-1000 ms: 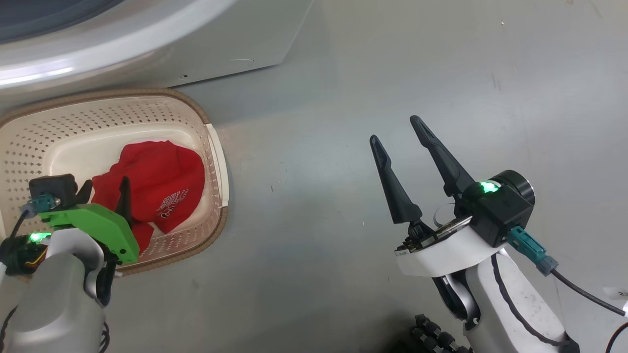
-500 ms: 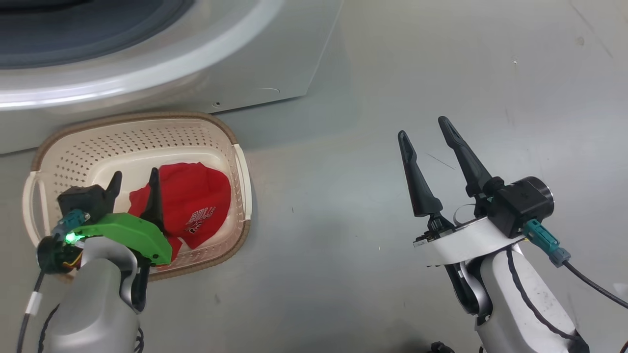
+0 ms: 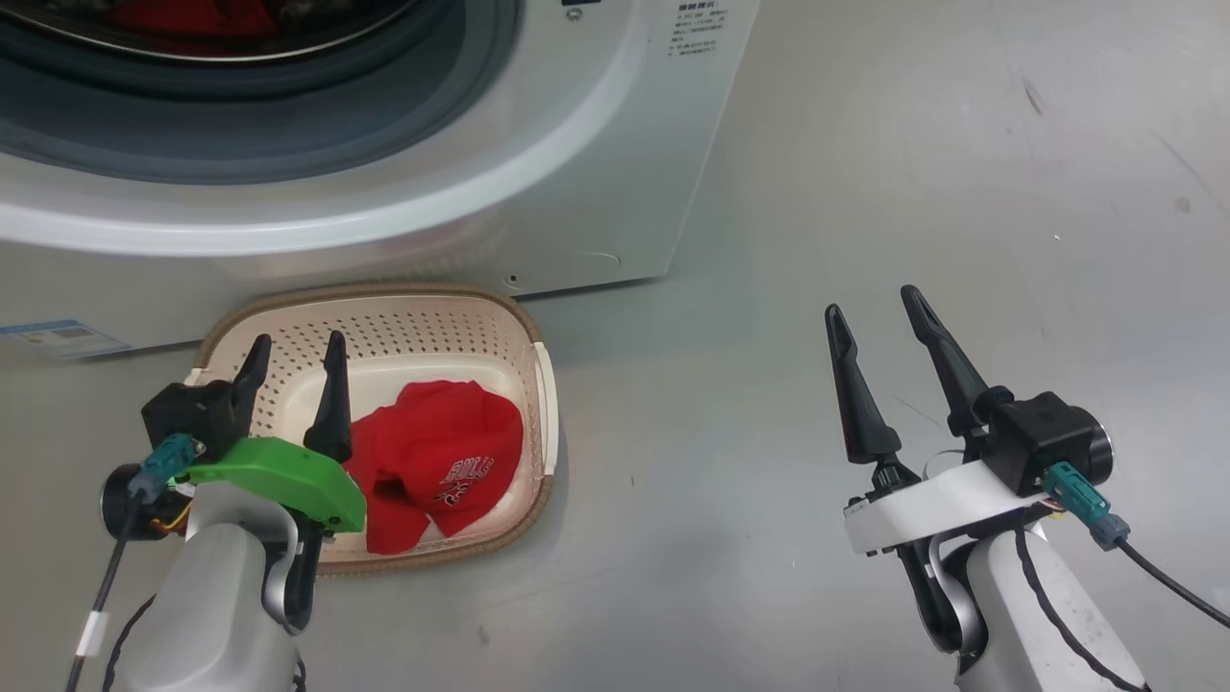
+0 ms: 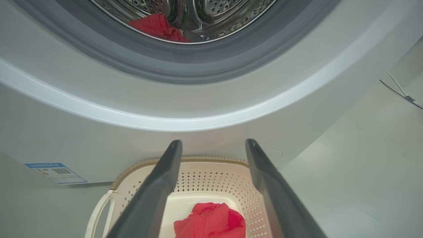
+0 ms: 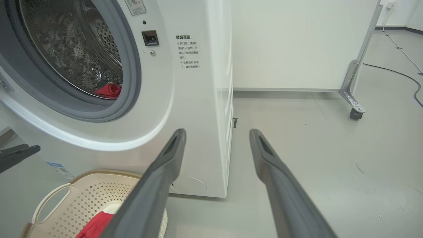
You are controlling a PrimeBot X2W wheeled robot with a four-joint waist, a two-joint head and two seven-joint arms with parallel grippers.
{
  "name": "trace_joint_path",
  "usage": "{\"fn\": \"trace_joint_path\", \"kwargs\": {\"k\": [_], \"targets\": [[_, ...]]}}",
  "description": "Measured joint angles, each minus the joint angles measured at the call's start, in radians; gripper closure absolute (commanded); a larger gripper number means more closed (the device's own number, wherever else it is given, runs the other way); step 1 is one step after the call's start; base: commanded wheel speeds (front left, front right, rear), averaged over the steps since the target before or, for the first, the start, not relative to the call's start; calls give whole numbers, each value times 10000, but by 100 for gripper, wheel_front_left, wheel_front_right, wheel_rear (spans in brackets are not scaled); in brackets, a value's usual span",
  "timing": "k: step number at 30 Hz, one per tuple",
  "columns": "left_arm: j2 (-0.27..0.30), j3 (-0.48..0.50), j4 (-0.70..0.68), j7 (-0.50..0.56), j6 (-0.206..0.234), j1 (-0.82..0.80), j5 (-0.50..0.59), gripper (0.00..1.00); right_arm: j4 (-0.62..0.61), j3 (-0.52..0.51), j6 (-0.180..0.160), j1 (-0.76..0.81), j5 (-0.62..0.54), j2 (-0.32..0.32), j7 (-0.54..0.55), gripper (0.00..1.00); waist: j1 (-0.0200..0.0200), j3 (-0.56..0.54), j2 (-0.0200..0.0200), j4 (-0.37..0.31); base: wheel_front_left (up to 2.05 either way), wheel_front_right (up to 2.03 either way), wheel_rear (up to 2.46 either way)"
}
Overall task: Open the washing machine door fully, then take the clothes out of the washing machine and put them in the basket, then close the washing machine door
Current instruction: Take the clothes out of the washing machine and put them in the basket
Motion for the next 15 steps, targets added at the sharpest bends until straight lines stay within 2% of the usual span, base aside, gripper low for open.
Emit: {"fn": "trace_joint_path", "kwargs": {"k": [9,15], "targets": [[-21,150,-2303,2,13,419,552,0,203,-127,4,538,-2,-44,0,0,0,-1093,0,532,0,0,0],[-36,81,-3076,2,98,1331,909,0,337,-245,4,937,0,-38,2,0,0,-1843,0,819,0,0,0]]}}
